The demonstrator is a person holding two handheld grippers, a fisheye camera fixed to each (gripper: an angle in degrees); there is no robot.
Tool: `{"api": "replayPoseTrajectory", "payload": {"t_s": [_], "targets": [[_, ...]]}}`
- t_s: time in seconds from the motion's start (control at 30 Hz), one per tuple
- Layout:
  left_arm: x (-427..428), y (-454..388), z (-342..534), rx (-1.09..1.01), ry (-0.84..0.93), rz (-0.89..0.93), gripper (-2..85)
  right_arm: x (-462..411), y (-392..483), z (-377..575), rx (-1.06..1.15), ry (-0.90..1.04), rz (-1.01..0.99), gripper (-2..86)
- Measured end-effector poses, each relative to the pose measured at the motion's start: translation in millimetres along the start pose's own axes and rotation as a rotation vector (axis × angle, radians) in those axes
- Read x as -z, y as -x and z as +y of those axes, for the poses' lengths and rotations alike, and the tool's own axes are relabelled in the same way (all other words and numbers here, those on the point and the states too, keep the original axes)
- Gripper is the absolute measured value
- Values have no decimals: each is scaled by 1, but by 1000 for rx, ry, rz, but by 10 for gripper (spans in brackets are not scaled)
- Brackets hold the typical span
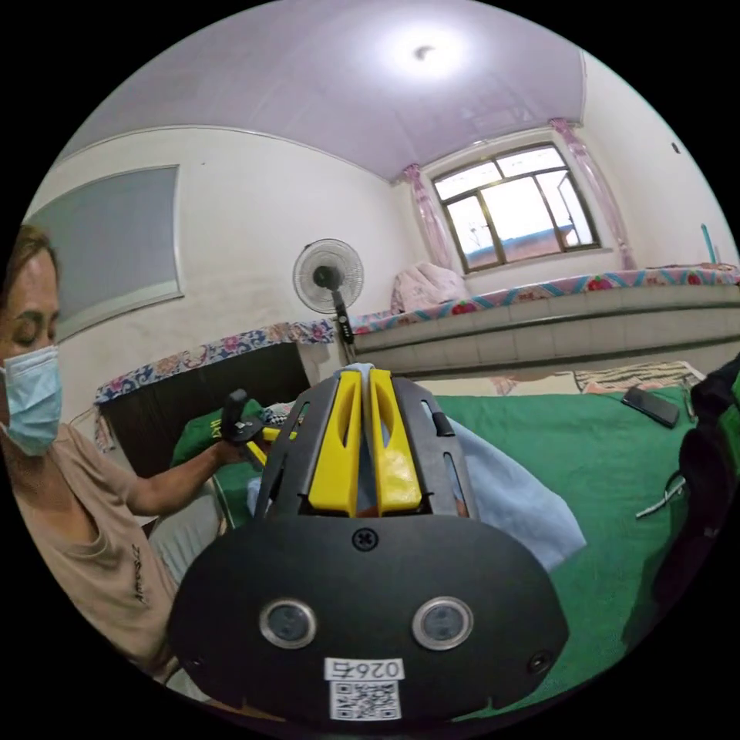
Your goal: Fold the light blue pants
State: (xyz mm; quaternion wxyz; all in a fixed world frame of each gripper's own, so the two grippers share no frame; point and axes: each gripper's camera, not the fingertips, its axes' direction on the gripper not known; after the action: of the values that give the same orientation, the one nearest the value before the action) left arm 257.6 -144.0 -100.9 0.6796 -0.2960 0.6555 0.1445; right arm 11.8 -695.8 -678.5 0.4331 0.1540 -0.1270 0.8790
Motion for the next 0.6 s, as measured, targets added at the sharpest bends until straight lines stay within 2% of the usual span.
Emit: {"api": "replayPoseTrajectory", "payload": {"t_s": [0.13, 0.23, 0.27, 0.37, 0.4, 0.47, 0.53, 0.6], "targets": [[-20, -8, -10, -27, 30, -35, 297, 12, 19, -3, 54, -26, -195, -15], [-53, -16, -20, -49, 161, -27, 306, 20, 31, -5, 80, -43, -240, -15], [-66, -20, -22, -64, 229, 6, 281, 21, 32, -5, 80, -44, -230, -15], [-89, -24, -27, -39, 384, 156, 176, 19, 33, -4, 71, -6, -145, -14], [-88, -26, -27, -40, 386, 137, 119, 14, 32, -3, 47, 23, -93, -14], [-79, -29, -26, -53, 387, 171, 62, 7, 26, -2, -10, 60, 0, -11], [-66, -22, -24, 15, 375, 193, 46, -1, 15, 2, -105, 104, 140, 1], [-34, -12, -15, 111, 282, 140, 31, -7, 1, 6, -194, 152, 207, 33]]}}
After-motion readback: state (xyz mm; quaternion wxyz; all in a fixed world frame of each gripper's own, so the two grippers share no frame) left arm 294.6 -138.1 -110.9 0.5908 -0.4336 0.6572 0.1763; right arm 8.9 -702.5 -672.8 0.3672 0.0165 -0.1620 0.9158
